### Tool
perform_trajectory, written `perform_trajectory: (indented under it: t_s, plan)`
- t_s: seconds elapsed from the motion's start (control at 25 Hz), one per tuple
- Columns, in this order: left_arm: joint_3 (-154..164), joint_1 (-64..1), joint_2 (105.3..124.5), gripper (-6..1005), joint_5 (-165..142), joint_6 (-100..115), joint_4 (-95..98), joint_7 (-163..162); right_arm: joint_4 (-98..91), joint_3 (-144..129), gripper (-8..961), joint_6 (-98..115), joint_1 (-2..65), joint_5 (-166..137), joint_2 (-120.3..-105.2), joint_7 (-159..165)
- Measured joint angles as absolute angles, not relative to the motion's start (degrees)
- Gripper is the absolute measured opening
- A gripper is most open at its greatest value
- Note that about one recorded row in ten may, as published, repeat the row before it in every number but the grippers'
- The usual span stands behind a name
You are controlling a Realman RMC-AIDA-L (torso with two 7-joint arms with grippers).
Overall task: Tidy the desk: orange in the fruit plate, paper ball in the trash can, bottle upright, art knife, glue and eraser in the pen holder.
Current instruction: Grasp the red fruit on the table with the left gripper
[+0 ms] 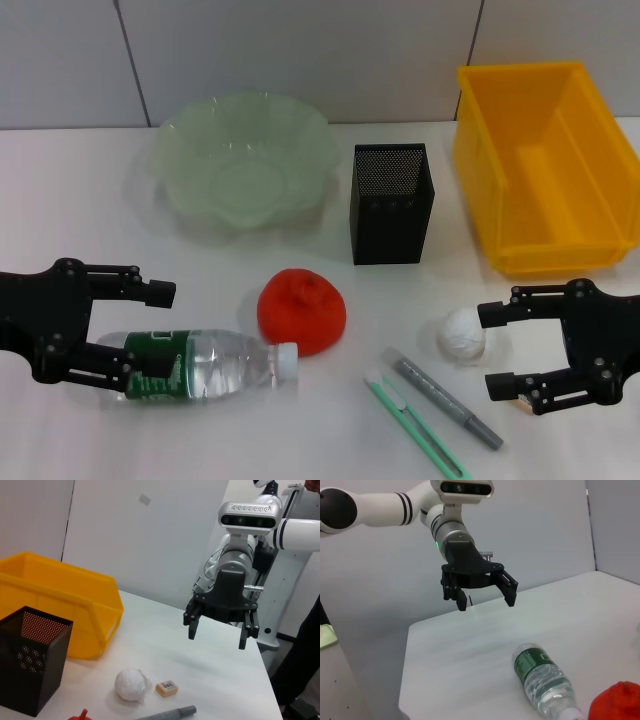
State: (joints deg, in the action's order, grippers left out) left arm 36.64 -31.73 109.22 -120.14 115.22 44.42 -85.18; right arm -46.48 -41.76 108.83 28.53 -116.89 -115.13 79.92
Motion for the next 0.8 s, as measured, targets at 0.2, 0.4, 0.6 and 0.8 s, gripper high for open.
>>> perform_trajectory:
  t_s: [0.2,0.4,0.6,0.8]
  plan:
    - [36.7,-31.7,109.24,816,-120.1,115.2,44.5,-85.2,-46.5,-41.7,796,108.8,28.5,-116.8,-115.14,79.8]
    - [36.7,-31.8,109.25,816,-120.1,115.2,44.5,-85.1,-46.5,-41.7,796,108.8,28.6,-116.8,-115.28,79.8]
    - [36.7,-31.7,109.25,816,-120.1,115.2,44.6,-85.2,-46.5,-41.7,796,108.5,28.6,-116.8,-115.31,79.7]
    - [36.7,-31.8,109.25,816,-120.1,115.2,44.6,-85.3,-46.5,-41.7,797,108.5,28.5,-116.8,-115.31,79.7]
